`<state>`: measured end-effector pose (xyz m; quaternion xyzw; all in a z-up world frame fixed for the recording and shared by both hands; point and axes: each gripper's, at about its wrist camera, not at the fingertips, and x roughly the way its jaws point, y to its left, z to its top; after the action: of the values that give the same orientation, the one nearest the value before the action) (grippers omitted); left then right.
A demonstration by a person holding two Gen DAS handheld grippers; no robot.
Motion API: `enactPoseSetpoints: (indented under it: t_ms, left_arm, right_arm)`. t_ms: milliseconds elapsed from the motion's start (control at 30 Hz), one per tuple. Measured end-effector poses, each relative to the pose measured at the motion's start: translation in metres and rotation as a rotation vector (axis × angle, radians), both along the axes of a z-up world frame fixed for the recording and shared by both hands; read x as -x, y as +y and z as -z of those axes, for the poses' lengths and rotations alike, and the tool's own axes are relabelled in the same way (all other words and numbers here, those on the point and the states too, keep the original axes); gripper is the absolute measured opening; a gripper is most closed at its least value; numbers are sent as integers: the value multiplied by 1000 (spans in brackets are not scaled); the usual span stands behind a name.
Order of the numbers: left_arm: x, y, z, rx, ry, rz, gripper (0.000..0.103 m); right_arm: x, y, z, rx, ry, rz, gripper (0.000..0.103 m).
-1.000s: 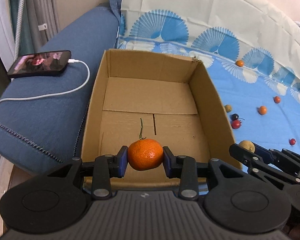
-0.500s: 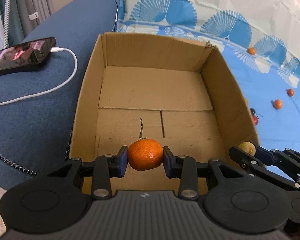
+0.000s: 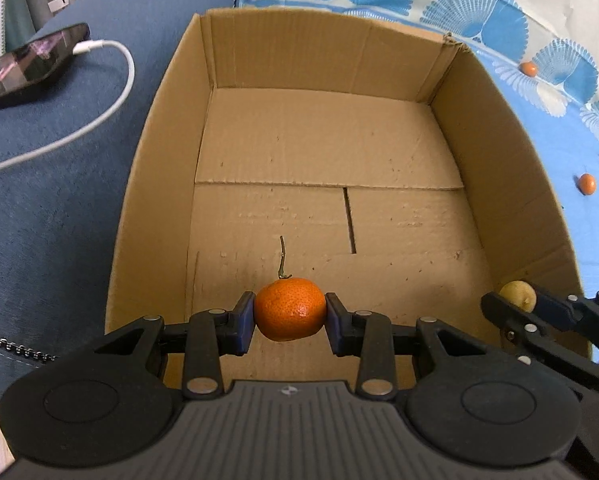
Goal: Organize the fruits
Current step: 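Carry the orange and lime into the box and open both tools, then lift both open tools out of the box back toward the fruits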
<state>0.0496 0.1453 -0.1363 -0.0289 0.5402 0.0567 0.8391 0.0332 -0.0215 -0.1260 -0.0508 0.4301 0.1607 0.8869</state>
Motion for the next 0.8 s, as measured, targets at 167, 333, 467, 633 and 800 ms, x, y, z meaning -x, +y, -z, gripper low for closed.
enactPoseSetpoints:
  t_ms: [167, 333, 467, 633, 800]
  left_arm:
    - [-1, 1, 1, 0, -7, 0, 41]
    - [2, -2, -12, -2, -53, -3, 102]
    - [13, -7, -32, -34, -90, 14, 103]
    - [54, -10, -59, -44, -145, -11, 103]
    - [102, -13, -71, -33, -171, -74, 103]
  right_arm:
    - [0, 2, 1, 16, -10, 2, 28]
    - [2, 2, -5, -7, -4, -6, 66]
    - [15, 0, -27, -9, -63, -13, 93]
    - [48, -14, -59, 12, -164, -64, 100]
    - [87, -33, -76, -55, -148, -35, 101]
